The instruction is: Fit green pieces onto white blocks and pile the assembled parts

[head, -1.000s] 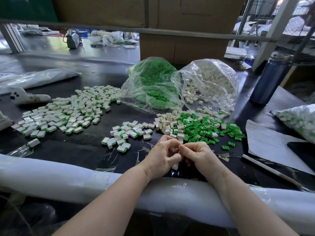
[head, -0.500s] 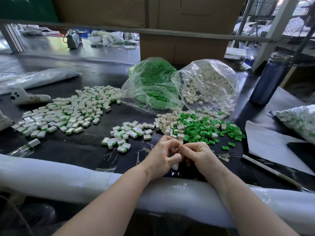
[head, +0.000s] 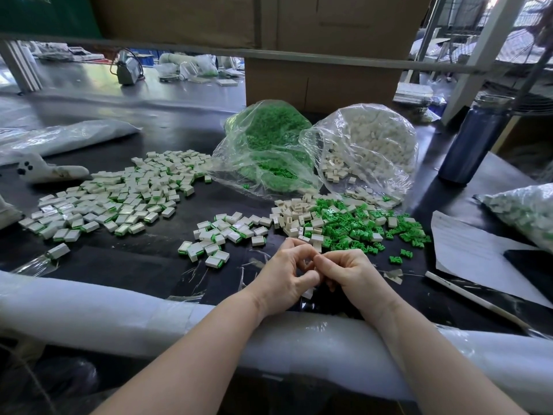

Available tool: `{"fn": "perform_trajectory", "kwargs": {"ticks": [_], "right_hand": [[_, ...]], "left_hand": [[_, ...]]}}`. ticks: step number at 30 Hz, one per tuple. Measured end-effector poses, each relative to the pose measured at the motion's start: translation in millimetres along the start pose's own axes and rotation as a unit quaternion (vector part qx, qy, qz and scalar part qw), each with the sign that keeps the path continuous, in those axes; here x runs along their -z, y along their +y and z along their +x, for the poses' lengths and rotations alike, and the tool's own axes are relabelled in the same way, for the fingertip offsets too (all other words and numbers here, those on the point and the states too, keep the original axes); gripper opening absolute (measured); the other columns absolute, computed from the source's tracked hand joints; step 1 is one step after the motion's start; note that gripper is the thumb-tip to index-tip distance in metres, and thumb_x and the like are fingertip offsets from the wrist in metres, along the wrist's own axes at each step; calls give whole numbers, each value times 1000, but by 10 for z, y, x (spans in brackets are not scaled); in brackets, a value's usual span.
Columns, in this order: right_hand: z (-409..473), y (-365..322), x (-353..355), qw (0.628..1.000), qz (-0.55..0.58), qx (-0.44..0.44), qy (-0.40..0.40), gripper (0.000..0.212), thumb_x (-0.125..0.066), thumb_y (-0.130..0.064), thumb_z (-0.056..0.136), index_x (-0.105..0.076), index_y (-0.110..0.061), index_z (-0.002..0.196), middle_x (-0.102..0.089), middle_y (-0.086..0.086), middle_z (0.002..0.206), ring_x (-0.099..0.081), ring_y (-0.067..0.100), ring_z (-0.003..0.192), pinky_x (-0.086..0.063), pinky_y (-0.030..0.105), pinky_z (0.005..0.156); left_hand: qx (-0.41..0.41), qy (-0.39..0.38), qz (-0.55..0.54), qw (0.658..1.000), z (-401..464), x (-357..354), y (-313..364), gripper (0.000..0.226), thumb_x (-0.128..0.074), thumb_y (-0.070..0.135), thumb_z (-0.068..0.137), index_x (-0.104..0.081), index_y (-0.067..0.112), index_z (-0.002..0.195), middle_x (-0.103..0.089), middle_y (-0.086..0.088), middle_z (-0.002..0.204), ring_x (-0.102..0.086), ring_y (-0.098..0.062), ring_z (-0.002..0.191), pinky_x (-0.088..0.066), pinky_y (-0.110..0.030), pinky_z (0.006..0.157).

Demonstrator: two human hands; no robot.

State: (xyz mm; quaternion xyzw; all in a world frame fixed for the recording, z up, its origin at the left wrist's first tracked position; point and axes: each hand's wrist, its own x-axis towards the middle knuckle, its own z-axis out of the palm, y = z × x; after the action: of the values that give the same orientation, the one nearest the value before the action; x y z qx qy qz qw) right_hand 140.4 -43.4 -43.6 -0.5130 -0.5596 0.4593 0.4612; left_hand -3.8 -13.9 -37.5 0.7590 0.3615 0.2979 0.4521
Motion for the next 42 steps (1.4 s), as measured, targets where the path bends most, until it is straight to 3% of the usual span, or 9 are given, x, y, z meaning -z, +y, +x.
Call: {"fn": "perform_trajectory", "kwargs": {"ticks": [7, 10, 14, 21, 28, 31, 35, 38, 42], "right_hand": [[6, -24, -43, 996, 79, 9, 28, 27, -54, -32, 81, -70, -12, 80, -69, 3, 67, -64, 12, 62, -52, 19, 57], [5, -8, -3, 994, 48, 39, 89, 8, -65, -18, 83, -71, -15, 80, -71, 3, 71, -66, 14, 67, -55, 24, 60], [-1, 4, 23, 991, -30, 82, 105, 18, -71, -1, 77, -70, -18, 72, -69, -3, 67, -62, 7, 64, -49, 18, 61], [10, -5, -10, 986, -107, 75, 100, 23, -65, -3, 84, -62, -20, 70, -60, -10, 57, -52, -7, 53, -41, 8, 53], [6, -26, -42, 981, -159, 72, 90, 25, -59, -6, 89, -56, -24, 73, -54, -8, 63, -51, -9, 56, -38, 7, 55], [13, -18, -12, 975, -155, 73, 144, 21, -59, -8, 90, -59, -24, 76, -59, -11, 70, -55, -8, 64, -40, 4, 60], [28, 47, 63, 947, -208, 31, 241, 15, -57, -7, 91, -60, -22, 88, -62, -4, 86, -57, 11, 81, -45, 14, 70], [39, 83, 67, 924, -298, 17, 239, 18, -55, -6, 91, -63, -15, 104, -58, -3, 100, -50, 15, 98, -40, 24, 88], [61, 107, 51, 900, -389, 10, 199, 37, -50, -10, 94, -52, -15, 130, -52, -2, 130, -38, 16, 123, -29, 31, 107]], "left_hand": [[6, 46, -29, 998, 23, 35, -47, 7, -63, 13, 86, -62, 19, 83, -46, -6, 113, -56, -11, 92, -47, -18, 88], [14, 63, -28, 998, 33, 34, -78, 6, -64, 13, 86, -62, 17, 82, -46, -4, 111, -55, -9, 85, -46, -12, 79], [15, 57, -19, 998, 35, 28, -76, 3, -64, 13, 86, -61, 13, 84, -44, 1, 108, -52, -6, 78, -45, -8, 73], [4, 60, 4, 998, 40, 21, -61, 10, -66, 11, 84, -67, 5, 91, -50, 2, 95, -53, -9, 77, -44, -8, 71], [-20, 99, 52, 994, 33, 7, -67, 13, -65, 10, 84, -69, 5, 95, -53, 12, 81, -53, 7, 72, -38, -1, 70], [-1, 135, 71, 988, 41, 18, -93, 13, -66, 12, 84, -69, 8, 96, -57, 8, 82, -55, 2, 74, -41, -3, 72], [52, 212, 52, 974, 36, 48, -145, 17, -62, 8, 87, -65, 22, 97, -60, 0, 82, -60, -13, 74, -52, -19, 75], [59, 280, 87, 954, 39, 79, -176, 22, -58, 6, 89, -66, 21, 101, -53, 3, 94, -56, -2, 78, -42, -1, 73], [101, 249, 149, 952, 60, 69, -195, 35, -54, 9, 91, -55, 11, 126, -37, -1, 119, -53, -17, 102, -34, -10, 87]]}}
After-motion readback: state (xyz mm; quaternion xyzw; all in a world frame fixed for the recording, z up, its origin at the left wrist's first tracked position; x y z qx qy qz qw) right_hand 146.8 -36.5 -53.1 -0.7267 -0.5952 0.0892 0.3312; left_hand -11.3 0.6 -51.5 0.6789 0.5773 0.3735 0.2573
